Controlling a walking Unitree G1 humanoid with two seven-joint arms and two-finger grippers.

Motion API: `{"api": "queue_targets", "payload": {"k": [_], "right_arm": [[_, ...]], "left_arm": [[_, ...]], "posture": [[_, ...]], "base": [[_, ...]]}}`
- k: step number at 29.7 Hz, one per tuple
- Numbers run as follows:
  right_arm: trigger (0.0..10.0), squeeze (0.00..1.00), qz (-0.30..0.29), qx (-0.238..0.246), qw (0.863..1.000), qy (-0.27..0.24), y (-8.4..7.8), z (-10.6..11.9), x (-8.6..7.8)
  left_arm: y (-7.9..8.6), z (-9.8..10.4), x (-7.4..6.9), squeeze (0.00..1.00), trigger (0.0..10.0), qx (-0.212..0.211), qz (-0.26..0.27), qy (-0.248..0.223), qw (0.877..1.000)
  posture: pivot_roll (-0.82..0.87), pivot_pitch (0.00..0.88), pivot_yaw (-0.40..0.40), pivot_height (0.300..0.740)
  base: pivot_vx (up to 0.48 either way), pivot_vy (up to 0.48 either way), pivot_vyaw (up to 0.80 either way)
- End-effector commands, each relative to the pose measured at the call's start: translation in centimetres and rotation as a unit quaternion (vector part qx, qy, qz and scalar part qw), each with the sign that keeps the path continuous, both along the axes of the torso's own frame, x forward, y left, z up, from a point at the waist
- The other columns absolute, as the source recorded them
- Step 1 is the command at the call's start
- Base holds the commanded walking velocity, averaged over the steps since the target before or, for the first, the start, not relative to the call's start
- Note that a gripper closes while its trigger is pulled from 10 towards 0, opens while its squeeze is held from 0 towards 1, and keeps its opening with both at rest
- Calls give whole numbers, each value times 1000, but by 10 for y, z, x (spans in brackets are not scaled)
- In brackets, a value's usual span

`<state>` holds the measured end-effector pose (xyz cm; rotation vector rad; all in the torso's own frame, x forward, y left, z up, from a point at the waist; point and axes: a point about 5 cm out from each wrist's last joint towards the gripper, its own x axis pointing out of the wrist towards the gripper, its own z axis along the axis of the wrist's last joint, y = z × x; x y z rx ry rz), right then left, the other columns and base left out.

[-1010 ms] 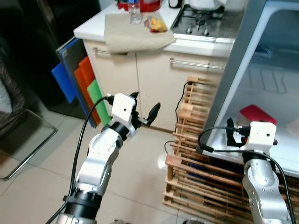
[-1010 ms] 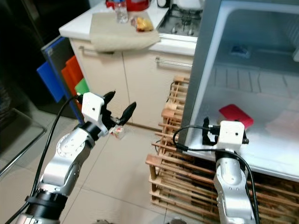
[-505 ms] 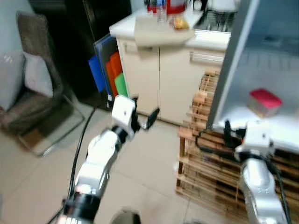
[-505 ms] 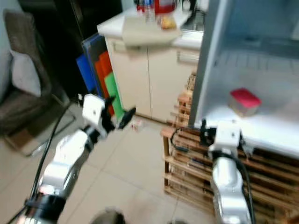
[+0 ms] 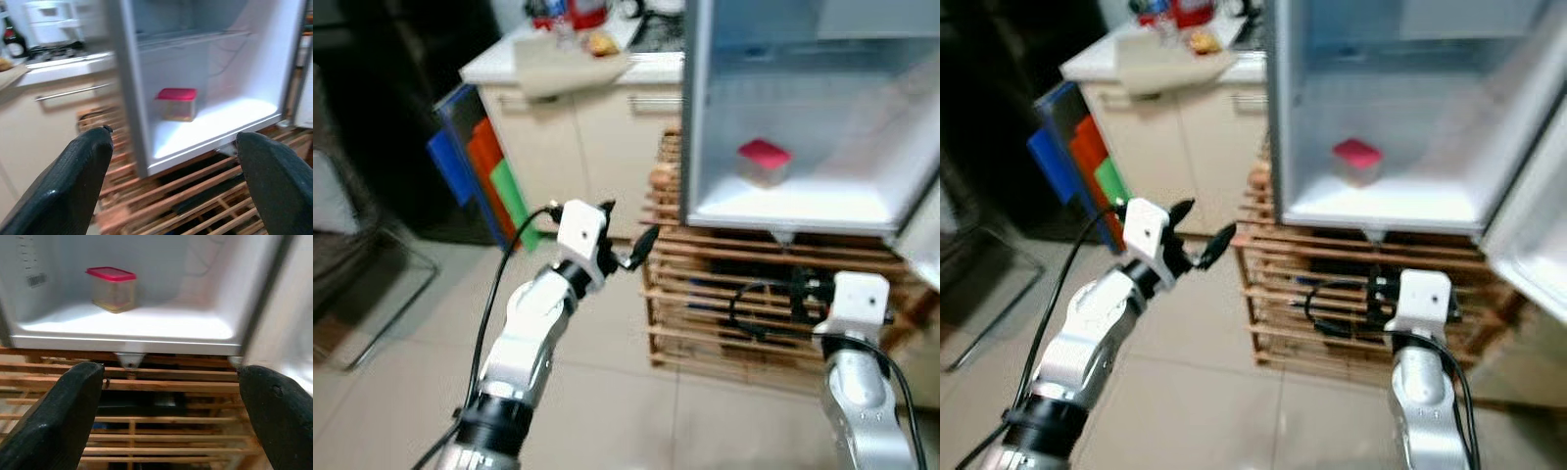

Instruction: Restocking fridge

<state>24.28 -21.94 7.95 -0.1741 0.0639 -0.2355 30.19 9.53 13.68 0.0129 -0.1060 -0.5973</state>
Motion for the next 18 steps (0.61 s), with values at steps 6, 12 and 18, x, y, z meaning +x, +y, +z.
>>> {"api": "queue_targets", "payload": {"k": [6,12,18], "right_arm": [[10000,0,3,-10,1000,-2,-3,1,0],[10000,0,50,7,997,58,5,-19,-3],[10000,0,-57,136,951,272,-15,-94,-46]], "left_arm": [[0,3,0,0,10000,-4,-5,-11,1000],[-1,2,0,0,10000,-11,-9,-11,1000],[6,-14,10,0,10000,31,1,28,999]], "posture": [[-151,0,109,740],[-154,0,109,740],[-151,0,104,740]], "base": [[297,-373,0],[335,-249,0],[69,0,0]]}}
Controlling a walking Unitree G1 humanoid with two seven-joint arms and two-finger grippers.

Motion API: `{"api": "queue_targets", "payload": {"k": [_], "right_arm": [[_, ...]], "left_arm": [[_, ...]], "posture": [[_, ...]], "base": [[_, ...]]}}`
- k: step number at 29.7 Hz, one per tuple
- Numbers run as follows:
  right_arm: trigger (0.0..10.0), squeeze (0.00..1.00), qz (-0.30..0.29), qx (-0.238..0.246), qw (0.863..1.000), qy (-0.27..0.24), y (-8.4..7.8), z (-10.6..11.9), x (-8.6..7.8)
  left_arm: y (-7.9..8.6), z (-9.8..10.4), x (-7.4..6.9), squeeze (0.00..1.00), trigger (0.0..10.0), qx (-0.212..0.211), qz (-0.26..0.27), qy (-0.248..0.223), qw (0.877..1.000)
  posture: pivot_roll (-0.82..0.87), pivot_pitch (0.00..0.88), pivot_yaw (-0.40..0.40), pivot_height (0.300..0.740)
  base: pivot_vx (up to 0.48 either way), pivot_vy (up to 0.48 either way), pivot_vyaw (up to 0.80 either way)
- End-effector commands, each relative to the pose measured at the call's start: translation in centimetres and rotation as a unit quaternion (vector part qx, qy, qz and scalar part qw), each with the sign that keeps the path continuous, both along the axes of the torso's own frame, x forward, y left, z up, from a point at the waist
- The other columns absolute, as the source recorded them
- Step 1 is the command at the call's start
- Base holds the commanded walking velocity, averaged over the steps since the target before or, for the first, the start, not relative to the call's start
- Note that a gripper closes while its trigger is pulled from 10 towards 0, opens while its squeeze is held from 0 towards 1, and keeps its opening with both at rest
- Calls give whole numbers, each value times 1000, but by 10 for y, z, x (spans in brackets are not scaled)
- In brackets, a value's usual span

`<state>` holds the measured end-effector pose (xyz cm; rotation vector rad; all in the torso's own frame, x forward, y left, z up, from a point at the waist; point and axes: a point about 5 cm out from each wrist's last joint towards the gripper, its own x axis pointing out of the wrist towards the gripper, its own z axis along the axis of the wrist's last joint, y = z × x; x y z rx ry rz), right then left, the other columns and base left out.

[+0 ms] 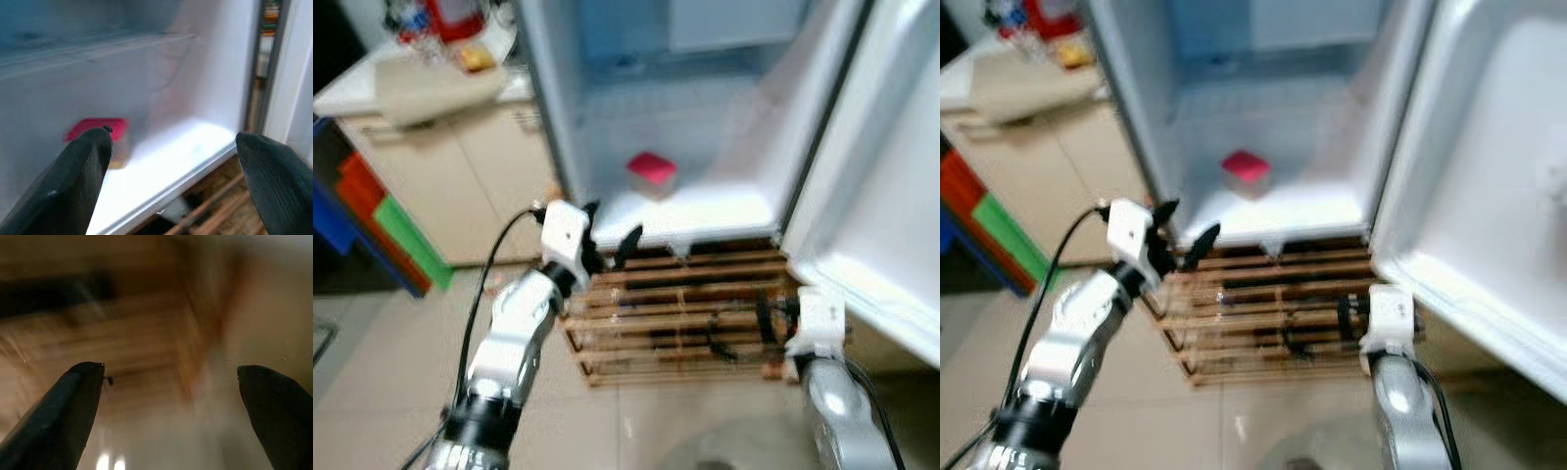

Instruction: Restocking fridge

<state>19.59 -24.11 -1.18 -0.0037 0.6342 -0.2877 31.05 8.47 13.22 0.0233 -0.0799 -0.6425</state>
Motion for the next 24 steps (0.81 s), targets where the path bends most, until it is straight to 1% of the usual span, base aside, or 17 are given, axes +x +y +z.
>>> {"api": "queue_targets", "payload": {"k": [1,3,4,5,6,7,8,9,12,13,14,15,16,17,21,24], "right_arm": [[10000,0,-25,20,999,23,0,-7,-4],[10000,0,-39,4,999,29,-7,-10,-8],[10000,0,-23,-44,999,-10,-15,1,0],[10000,0,-23,-44,999,-10,-15,1,0],[10000,0,-17,-62,997,-35,-16,9,5],[10000,0,2,-91,992,-86,-16,25,17],[10000,0,2,-91,992,-86,-16,25,17],[10000,0,20,-110,986,-120,-13,37,26],[10000,0,23,-121,982,-147,-9,47,33],[10000,0,22,-125,979,-159,-9,51,35],[10000,0,19,-128,974,-187,-7,61,38],[10000,0,19,-128,974,-187,-7,61,38],[10000,0,21,-138,966,-216,-5,72,41],[10000,0,24,-143,962,-231,-3,77,43],[10000,0,36,-145,958,-245,3,84,48],[10000,0,39,-144,958,-246,5,84,49]], "left_arm": [[19,-11,4,0,10000,23,30,23,999],[23,-11,8,0,10000,18,40,27,999],[26,-8,10,0,10000,16,44,18,999],[26,-8,10,0,10000,16,44,18,999],[27,-6,11,0,10000,12,45,13,999],[24,-4,9,0,10000,7,38,5,999],[24,-4,9,0,10000,7,38,5,999],[20,-3,8,0,10000,3,33,-2,999],[17,-1,7,0,10000,-4,31,-13,999],[16,0,7,0,10000,0,33,-17,999],[13,0,7,0,10000,6,36,-21,999],[13,0,7,0,10000,6,36,-21,999],[11,2,7,0,10000,6,37,-26,999],[10,3,7,0,10000,4,37,-28,999],[9,3,6,0,10000,4,39,-27,999],[9,3,7,0,10000,4,40,-28,999]], "posture": [[-151,0,104,740],[-152,0,106,740],[-159,0,112,740],[-159,0,112,740],[-164,0,116,740],[-167,0,117,740],[-167,0,117,740],[-167,0,117,740],[-173,0,119,740],[-172,0,118,740],[-171,0,117,740],[-171,0,117,740],[-170,0,114,740],[-170,0,114,740],[-168,0,109,740],[-167,0,105,740]], "base": [[0,0,0],[0,0,0],[0,0,0],[0,0,0],[0,0,0],[0,0,0],[0,0,0],[0,0,0],[0,0,0],[0,0,0],[0,0,0],[0,0,0],[0,0,0],[0,0,0],[0,0,0],[-264,0,0]]}}
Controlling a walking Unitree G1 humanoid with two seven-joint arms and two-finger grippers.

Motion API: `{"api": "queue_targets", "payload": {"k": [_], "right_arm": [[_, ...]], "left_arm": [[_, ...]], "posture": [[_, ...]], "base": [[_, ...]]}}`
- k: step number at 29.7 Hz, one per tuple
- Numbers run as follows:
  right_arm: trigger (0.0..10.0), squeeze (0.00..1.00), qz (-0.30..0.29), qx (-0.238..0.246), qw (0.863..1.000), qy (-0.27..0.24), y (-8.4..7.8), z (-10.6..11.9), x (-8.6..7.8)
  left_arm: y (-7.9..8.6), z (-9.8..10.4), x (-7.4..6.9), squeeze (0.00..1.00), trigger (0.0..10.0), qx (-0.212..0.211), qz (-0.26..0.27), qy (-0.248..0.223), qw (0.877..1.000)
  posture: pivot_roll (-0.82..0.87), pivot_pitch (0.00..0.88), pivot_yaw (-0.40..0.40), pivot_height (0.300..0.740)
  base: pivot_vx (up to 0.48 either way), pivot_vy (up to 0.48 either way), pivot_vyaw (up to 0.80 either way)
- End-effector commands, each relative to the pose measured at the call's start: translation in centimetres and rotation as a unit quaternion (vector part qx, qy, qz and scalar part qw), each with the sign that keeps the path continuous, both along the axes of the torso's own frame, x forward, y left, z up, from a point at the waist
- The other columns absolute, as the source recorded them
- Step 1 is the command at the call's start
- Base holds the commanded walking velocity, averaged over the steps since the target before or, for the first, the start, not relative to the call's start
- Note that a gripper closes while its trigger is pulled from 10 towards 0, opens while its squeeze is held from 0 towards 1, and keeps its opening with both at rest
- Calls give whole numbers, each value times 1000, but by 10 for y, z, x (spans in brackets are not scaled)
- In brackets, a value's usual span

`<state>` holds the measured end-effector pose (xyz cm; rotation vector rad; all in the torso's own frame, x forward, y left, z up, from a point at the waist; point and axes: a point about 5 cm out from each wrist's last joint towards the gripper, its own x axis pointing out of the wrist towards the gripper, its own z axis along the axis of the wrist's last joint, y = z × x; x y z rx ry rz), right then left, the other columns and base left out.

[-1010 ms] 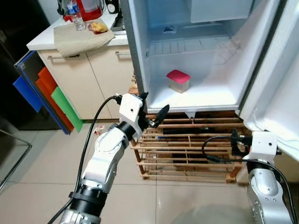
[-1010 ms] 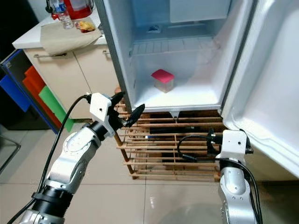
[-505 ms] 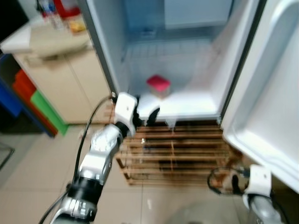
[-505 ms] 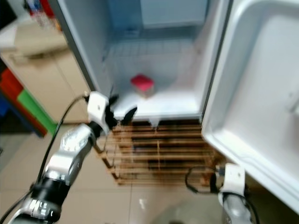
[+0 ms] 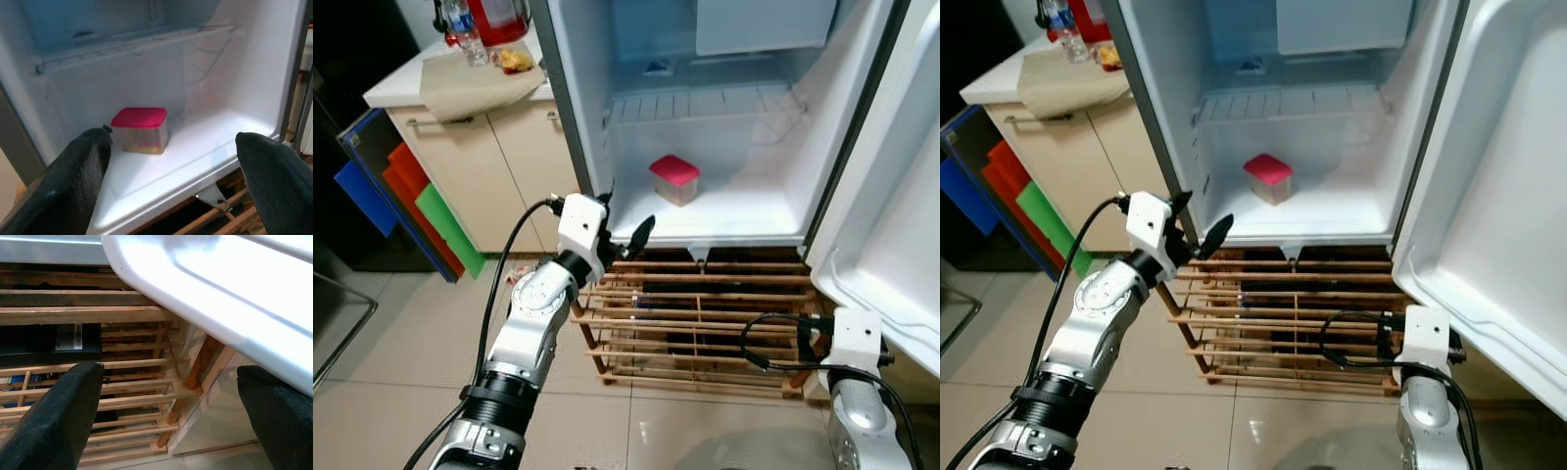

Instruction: Restocking fridge

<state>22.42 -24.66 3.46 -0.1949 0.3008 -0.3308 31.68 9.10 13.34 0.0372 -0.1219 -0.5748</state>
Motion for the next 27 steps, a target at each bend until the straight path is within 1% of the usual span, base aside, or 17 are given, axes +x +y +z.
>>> {"api": "queue_targets", "payload": {"k": [1,6,14,23,25,27], "right_arm": [[10000,0,35,-30,994,-96,11,38,21],[10000,0,39,-31,994,-97,12,39,21],[10000,0,42,-30,994,-93,13,37,21],[10000,0,36,-33,995,-86,10,33,17],[10000,0,34,-36,995,-83,8,31,14],[10000,0,32,-36,997,-64,4,22,7]], "left_arm": [[3,1,0,0,10000,5,7,-6,1000],[3,1,0,0,10000,6,10,-8,1000],[2,0,-1,0,10000,4,9,-8,1000],[1,0,0,0,10000,5,7,-7,1000],[1,0,0,0,10000,6,5,-7,1000],[1,-2,0,0,10000,7,4,-5,1000]], "posture": [[-167,0,104,740],[-166,0,101,740],[-168,0,104,740],[-171,0,107,740],[-171,0,107,740],[-171,0,107,740]], "base": [[-270,0,0],[-265,0,0],[0,0,0],[0,0,0],[0,0,0],[0,0,0]]}}
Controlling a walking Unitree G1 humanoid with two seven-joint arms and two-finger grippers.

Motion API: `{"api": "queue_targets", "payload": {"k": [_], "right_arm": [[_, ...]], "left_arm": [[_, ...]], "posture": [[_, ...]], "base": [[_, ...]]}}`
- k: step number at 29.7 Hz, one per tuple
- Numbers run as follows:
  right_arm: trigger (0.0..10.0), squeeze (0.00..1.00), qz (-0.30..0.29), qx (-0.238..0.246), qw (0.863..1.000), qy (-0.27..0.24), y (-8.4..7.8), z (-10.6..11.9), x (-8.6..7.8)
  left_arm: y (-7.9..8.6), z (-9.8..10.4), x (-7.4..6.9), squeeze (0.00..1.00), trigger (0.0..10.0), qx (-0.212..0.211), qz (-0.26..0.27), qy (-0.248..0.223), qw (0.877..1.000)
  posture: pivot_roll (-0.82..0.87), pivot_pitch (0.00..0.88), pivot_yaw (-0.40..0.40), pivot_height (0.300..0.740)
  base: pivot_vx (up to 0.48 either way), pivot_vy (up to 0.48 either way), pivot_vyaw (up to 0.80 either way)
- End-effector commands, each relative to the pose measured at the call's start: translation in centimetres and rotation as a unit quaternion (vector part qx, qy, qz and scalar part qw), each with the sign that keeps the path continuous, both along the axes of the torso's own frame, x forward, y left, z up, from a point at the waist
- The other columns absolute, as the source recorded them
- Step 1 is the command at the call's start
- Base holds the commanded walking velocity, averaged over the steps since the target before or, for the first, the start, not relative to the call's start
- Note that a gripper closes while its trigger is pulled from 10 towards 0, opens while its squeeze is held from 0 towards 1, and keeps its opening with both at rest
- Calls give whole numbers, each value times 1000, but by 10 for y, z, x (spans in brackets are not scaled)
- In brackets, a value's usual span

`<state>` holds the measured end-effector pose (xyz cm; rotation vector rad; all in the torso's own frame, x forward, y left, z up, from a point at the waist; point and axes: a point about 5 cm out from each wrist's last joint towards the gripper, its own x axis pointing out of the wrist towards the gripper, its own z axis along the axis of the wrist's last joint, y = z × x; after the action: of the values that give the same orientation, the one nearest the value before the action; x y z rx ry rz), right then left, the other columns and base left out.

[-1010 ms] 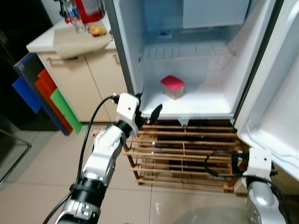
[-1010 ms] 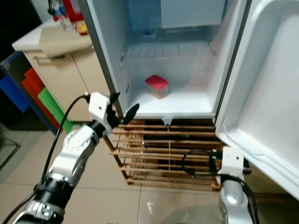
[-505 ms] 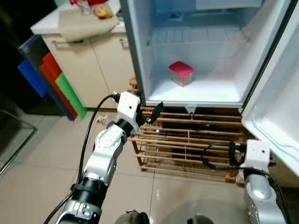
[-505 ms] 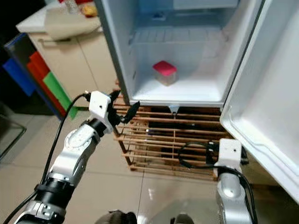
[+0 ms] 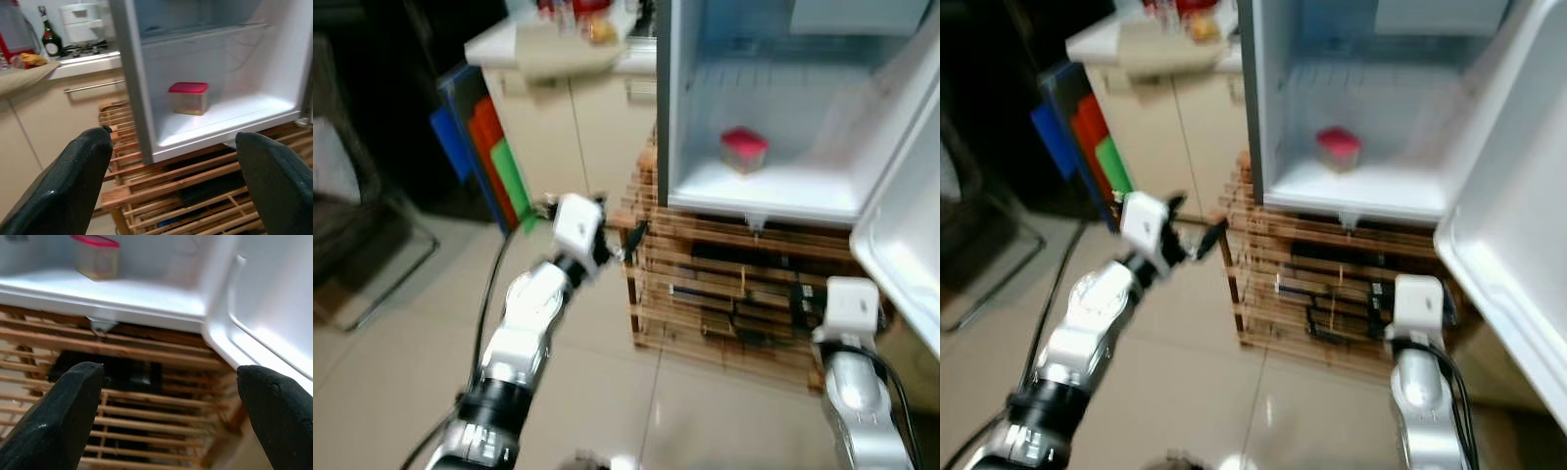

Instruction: Restocking fridge

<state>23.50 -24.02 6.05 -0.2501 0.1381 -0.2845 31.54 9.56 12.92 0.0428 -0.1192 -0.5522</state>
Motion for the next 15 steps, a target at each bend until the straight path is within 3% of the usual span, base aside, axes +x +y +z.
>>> {"api": "queue_targets", "payload": {"k": [1,2,5,6,8,11,13,15], "right_arm": [[10000,0,-5,-1,1000,17,-4,-8,-6],[10000,0,-5,-1,1000,17,-4,-8,-6],[10000,0,-38,17,991,123,-17,-45,-27],[10000,0,-113,47,974,189,-38,-67,-46],[10000,0,-183,74,954,227,-58,-80,-63],[10000,0,-239,44,935,258,-86,-85,-83],[10000,0,-275,13,924,265,-105,-81,-94],[10000,0,-298,-4,916,267,-117,-77,-101]], "left_arm": [[-4,2,1,0,10000,6,-8,-4,1000],[-4,2,1,0,10000,6,-8,-4,1000],[0,-11,4,0,10000,19,4,26,999],[1,-34,7,0,10000,51,-10,88,995],[6,-58,7,0,10000,95,-30,152,983],[27,-88,7,0,10000,173,12,243,954],[39,-101,2,0,10000,219,27,279,935],[41,-105,0,0,10000,223,27,288,931]], "posture": [[-169,0,102,740],[-169,0,102,740],[-168,0,101,740],[-165,0,98,740],[-166,0,99,740],[-175,0,104,740],[-180,0,107,740],[-180,0,107,740]], "base": [[0,0,0],[0,0,0],[0,0,0],[0,0,0],[0,0,0],[0,0,0],[0,0,0],[0,0,0]]}}
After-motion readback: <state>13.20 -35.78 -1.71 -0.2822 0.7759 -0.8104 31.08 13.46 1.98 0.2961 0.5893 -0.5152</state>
